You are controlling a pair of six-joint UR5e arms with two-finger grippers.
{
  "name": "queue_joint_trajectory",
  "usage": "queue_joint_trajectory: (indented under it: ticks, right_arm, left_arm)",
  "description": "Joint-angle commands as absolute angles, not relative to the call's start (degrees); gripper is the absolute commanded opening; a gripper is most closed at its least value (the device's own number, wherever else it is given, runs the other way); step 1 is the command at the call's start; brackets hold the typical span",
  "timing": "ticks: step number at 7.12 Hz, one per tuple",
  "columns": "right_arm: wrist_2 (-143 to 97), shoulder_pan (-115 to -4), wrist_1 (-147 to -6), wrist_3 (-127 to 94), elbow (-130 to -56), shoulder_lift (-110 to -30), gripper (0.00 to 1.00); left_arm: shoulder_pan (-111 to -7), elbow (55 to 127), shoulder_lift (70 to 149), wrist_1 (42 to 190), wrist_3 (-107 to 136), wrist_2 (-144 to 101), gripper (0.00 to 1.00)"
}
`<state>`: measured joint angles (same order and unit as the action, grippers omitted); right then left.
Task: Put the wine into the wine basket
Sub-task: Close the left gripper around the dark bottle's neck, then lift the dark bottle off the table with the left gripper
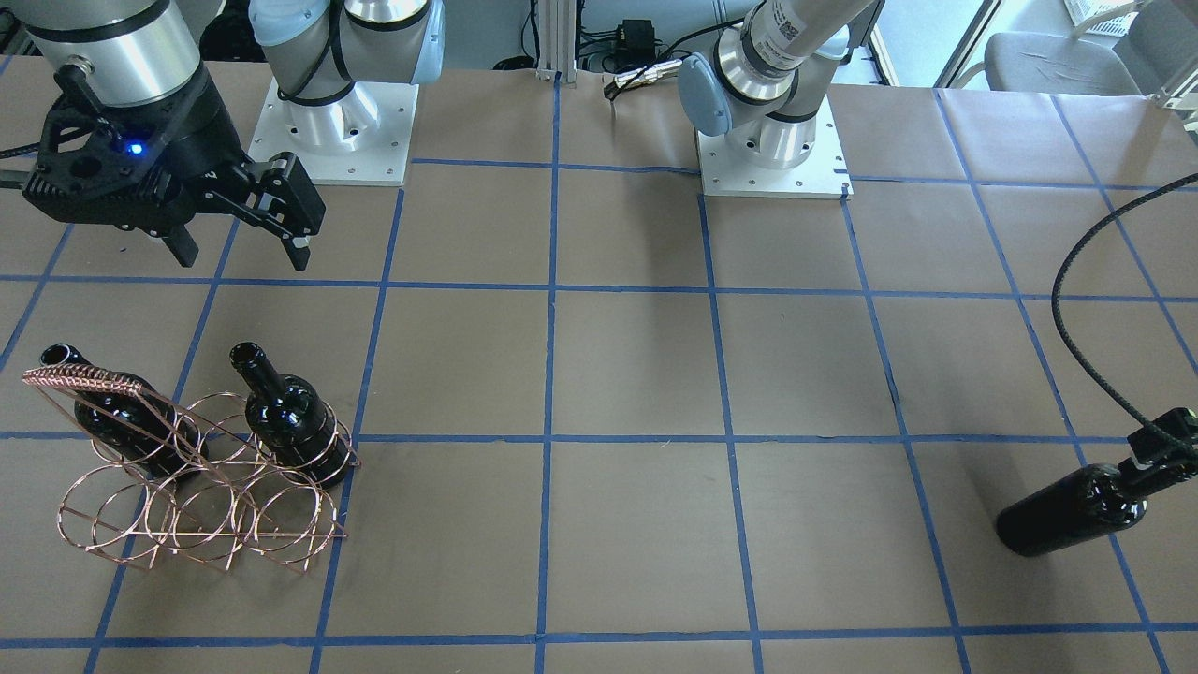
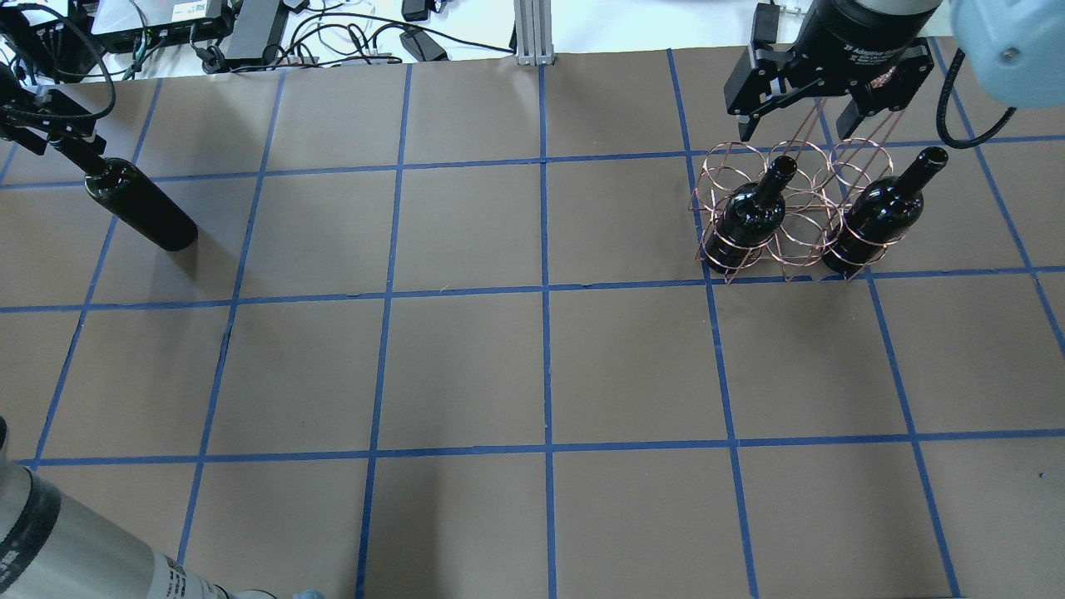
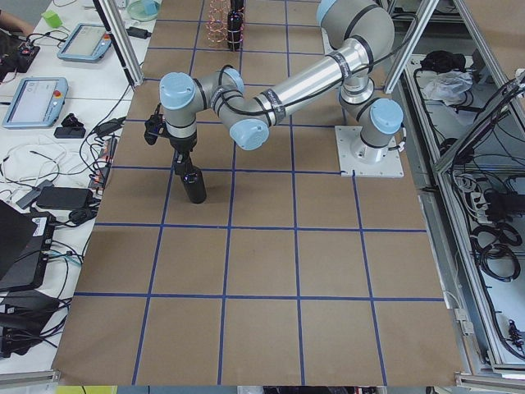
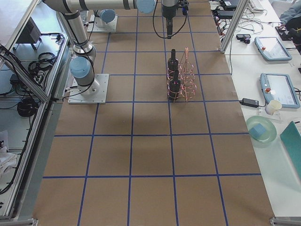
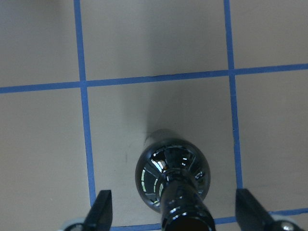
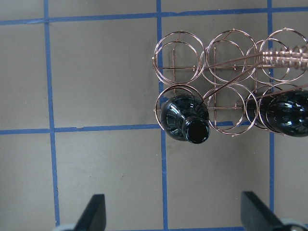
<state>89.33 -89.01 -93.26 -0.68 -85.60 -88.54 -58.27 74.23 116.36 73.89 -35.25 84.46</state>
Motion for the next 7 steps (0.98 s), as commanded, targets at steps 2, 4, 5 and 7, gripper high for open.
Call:
queue_joint_trajectory:
  ticks: [2, 4, 5, 7]
  right_arm:
    - [89.82, -89.03, -91.59, 0.00, -85.69, -89.91, 1.00]
    - [89.39, -89.03, -91.49, 0.09, -85.78, -89.82, 1.00]
    - [89.47, -89.03, -91.49, 0.09, -85.87, -89.82, 1.00]
    - [89.30, -89.03, -91.49, 0.09, -85.87, -89.56, 1.00]
  left_arm:
    - [-58.27, 74.36, 116.81, 74.09, -35.59, 84.29, 0.72]
    - [-58.27, 75.32, 116.72, 74.09, -35.60, 84.38, 0.71]
    - [-58.27, 75.32, 116.72, 74.27, -35.60, 84.38, 0.71]
    - [-58.27, 75.32, 116.72, 74.18, -35.95, 84.46, 0.60]
